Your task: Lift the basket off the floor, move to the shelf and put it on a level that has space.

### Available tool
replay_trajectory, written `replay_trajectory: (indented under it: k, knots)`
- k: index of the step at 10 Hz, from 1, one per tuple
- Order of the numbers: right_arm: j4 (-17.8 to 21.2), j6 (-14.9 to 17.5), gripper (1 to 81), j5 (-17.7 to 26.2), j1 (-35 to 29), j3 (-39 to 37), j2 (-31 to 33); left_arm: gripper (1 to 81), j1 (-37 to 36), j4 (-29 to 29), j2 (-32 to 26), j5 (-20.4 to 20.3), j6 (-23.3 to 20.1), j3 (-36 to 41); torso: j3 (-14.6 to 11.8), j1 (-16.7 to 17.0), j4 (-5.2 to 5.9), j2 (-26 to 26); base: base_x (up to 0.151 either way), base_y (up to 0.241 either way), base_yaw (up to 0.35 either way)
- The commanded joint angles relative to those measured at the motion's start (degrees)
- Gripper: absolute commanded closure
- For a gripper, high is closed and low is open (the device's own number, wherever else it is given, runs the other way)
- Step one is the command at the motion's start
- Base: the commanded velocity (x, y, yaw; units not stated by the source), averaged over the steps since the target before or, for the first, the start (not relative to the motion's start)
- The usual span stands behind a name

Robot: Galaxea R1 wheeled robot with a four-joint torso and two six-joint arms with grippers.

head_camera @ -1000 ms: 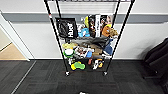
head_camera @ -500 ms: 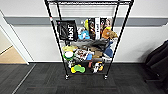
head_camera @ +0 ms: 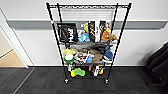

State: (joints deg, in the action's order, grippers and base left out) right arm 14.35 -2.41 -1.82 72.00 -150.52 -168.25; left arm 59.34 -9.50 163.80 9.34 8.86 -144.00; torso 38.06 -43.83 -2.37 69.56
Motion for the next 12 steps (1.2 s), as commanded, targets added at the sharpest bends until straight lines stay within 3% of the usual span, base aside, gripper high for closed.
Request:
replay_trajectory:
  k: [1, 3, 4, 6, 10, 11, 12]
  knots:
    - [1.2, -0.14, 1.0, 3.66, -4.18, 0.41, 0.88, 1.0, -5.95, -1.22, 0.65, 3.76, 0.01, -1.2, 0.0, -3.63, 0.0, 5.67, 0.0, 0.0, 0.0]
    - [1.65, -0.14, 1.0, 3.66, -4.36, 0.5, 0.88, 1.0, -6.82, -1.31, 1.97, 5.95, 0.01, -3.4, 0.0, -6.03, 0.0, 9.44, 0.0, 0.0, 0.0]
    - [1.82, -0.14, 1.0, 3.66, -4.35, 0.59, 1.05, 1.0, -6.91, -1.32, 2.32, 6.13, 0.01, -3.84, 5.3, -7.28, 0.0, 11.45, 0.0, 0.0, 0.0]
    - [2.09, -0.14, 1.0, 3.66, -4.27, 0.59, 1.05, 1.0, -7.0, -1.31, 2.5, 6.13, 0.01, -3.84, 5.82, -9.14, 0.0, 14.47, 0.0, 0.0, 0.0]
    - [2.26, -0.14, 1.0, 3.75, -5.67, 0.67, 0.97, 1.0, -8.85, -1.4, 3.11, 6.22, 0.01, -3.84, 12.51, -13.81, 0.0, 21.84, 0.0, 0.0, 0.0]
    - [2.87, -0.14, 1.0, 3.92, -6.37, 0.67, 1.05, 1.0, -9.37, -1.49, 3.37, 6.82, 0.01, -3.84, 8.98, -15.04, 0.0, 23.76, 0.0, 0.0, 0.0]
    - [3.05, -0.14, 1.0, 4.88, -7.34, 0.5, 1.14, 1.0, -10.16, -1.49, 3.55, 7.8, 0.02, -3.84, 10.69, -16.22, 0.0, 25.58, 0.0, 0.0, 0.0]
